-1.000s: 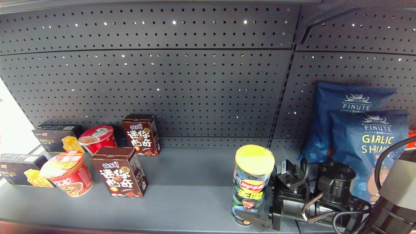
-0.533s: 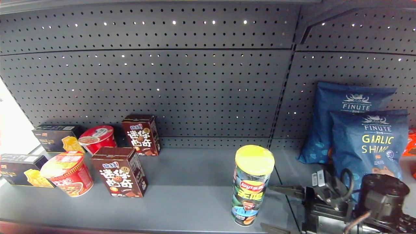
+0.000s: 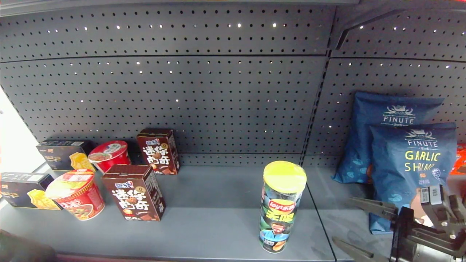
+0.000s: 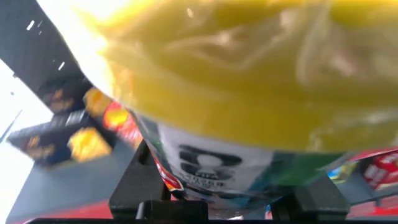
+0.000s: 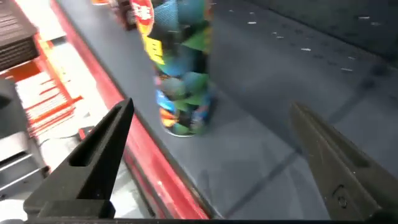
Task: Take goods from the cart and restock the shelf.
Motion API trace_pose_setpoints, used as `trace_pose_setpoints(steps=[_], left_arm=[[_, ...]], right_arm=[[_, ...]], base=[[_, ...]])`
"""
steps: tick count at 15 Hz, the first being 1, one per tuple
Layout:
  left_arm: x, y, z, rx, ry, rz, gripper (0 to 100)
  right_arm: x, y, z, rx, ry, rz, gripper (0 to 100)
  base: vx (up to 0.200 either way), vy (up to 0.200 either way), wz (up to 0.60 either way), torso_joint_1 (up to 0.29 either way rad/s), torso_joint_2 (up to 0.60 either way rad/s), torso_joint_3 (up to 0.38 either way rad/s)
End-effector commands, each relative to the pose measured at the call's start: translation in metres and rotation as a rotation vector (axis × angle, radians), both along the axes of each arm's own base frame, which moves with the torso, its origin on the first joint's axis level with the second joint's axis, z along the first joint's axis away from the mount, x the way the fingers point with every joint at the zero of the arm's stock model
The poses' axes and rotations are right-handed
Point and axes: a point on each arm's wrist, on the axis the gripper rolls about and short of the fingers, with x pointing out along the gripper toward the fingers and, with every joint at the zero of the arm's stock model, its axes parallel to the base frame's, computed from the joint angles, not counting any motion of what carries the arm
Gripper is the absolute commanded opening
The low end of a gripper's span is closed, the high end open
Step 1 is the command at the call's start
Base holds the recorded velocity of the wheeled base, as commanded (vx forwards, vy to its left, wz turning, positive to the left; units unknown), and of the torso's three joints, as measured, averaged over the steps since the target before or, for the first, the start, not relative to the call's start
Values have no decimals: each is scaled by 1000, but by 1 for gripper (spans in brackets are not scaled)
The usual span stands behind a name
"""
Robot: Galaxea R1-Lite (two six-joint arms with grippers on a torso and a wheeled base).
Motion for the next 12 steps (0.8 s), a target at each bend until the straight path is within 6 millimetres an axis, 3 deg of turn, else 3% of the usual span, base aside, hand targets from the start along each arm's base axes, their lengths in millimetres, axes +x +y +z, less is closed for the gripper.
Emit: trace_pose_setpoints(steps=[1, 3, 6, 7, 9, 12], left_arm=[[26, -5, 18, 5, 64, -86, 0], [41, -9, 20, 5, 109, -136, 0], [60, -13, 26, -1, 140, -213, 0], [72, -15, 28, -3, 150, -248, 0], [86, -24, 28, 3, 175, -318, 0], [118, -41, 20, 16, 239, -401, 0]], right_arm=[[-2, -8, 19, 22, -61, -54, 100], [3, -11, 32, 17, -69, -163, 100], [-13, -14, 42, -28, -27, -310, 100], [-34, -18, 44, -68, 4, -369, 100], [-57, -26, 48, -88, 7, -421, 100], [-78, -40, 48, -124, 44, -440, 100]], base=[[0, 0, 0, 0, 0, 0], [0, 0, 0, 0, 0, 0], [0, 0, 0, 0, 0, 0], [0, 0, 0, 0, 0, 0], [0, 0, 0, 0, 0, 0], [0, 0, 0, 0, 0, 0]])
